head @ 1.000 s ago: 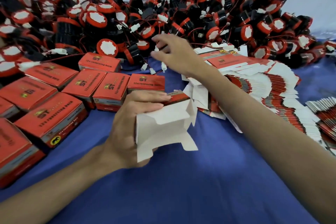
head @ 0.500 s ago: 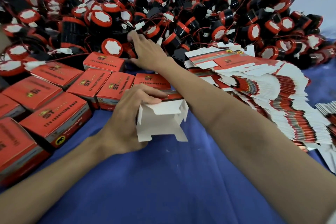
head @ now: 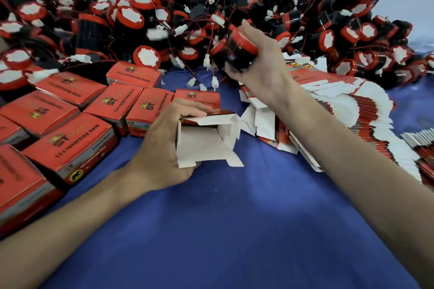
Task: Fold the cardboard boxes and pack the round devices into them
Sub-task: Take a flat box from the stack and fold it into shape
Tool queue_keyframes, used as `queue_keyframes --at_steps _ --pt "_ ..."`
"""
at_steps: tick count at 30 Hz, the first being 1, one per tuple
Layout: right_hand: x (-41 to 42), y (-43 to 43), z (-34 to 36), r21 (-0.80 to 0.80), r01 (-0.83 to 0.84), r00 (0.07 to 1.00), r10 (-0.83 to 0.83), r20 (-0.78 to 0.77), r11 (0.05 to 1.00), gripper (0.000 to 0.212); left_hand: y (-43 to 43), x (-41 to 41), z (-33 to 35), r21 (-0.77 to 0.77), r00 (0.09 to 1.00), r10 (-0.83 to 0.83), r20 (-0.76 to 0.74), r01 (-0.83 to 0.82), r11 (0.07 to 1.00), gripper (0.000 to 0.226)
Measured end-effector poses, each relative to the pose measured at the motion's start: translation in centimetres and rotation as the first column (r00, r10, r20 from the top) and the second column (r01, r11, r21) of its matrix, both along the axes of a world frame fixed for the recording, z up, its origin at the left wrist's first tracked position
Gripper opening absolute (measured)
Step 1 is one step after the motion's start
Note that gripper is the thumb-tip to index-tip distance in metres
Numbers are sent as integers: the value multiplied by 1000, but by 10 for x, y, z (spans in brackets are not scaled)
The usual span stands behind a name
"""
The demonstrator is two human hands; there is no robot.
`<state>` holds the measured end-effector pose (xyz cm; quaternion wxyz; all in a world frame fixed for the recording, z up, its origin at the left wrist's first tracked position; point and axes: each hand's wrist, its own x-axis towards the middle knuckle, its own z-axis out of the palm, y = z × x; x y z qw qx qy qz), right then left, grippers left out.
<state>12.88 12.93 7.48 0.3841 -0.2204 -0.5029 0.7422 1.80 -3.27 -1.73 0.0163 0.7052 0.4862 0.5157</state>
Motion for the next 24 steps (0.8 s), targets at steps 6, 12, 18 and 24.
queue_keyframes --at_steps 6,12,18,24 --pt "49 -21 -24 130 85 966 -114 233 988 30 4 -3 -8 -14 994 -45 -98 44 999 66" --pt "76 -32 -45 692 -274 630 -418 654 668 38 3 1 -4 -6 999 -48 4 48 999 65" --pt "78 -51 -61 886 -282 657 -599 458 368 35 0 2 0 98 985 10 174 -27 995 60" --pt "82 -94 -77 960 -8 966 -247 80 279 46 -5 7 -1 110 960 27 279 -60 992 55"
